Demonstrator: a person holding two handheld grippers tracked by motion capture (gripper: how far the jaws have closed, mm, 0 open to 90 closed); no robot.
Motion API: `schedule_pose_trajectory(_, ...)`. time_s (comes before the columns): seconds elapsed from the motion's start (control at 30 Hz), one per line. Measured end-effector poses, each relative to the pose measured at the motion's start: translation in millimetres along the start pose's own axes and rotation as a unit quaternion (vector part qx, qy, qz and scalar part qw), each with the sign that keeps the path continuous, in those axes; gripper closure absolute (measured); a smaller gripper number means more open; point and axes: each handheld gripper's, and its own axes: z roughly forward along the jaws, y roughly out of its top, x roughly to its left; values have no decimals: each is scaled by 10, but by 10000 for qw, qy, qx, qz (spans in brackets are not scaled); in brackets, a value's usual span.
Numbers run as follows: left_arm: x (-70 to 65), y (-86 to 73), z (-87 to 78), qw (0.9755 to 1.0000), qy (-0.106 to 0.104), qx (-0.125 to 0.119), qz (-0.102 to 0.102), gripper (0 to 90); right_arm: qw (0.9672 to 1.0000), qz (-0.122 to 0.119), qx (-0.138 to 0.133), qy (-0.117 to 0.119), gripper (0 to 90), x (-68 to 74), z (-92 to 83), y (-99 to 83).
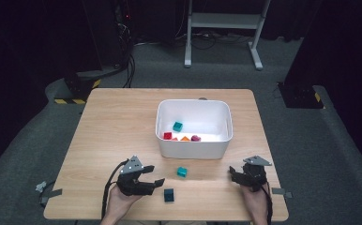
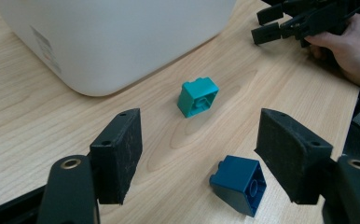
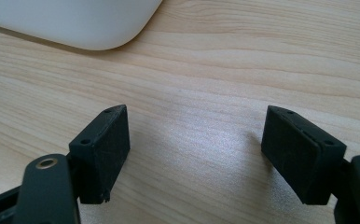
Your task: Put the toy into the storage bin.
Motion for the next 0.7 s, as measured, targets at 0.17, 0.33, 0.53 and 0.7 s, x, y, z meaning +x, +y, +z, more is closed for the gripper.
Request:
schedule_pose_trajectory(0.17,-59,-63,32,10000,-18,49,63,314,10000,-1,0,0,233,0,0,0)
schedule_pose_trajectory(0.33,-126,-149,98,9998,-3,123,156,314,10000,2,1,-1,233,1,0,0)
schedule_pose_trajectory(0.53,-209,-212,204,9994,-68,246,238,315,10000,1,1,-1,233,0,0,0)
schedule_pose_trajectory(0.7,-259,-251,309,9988,-102,372,299,316,10000,1,0,-1,233,0,0,0)
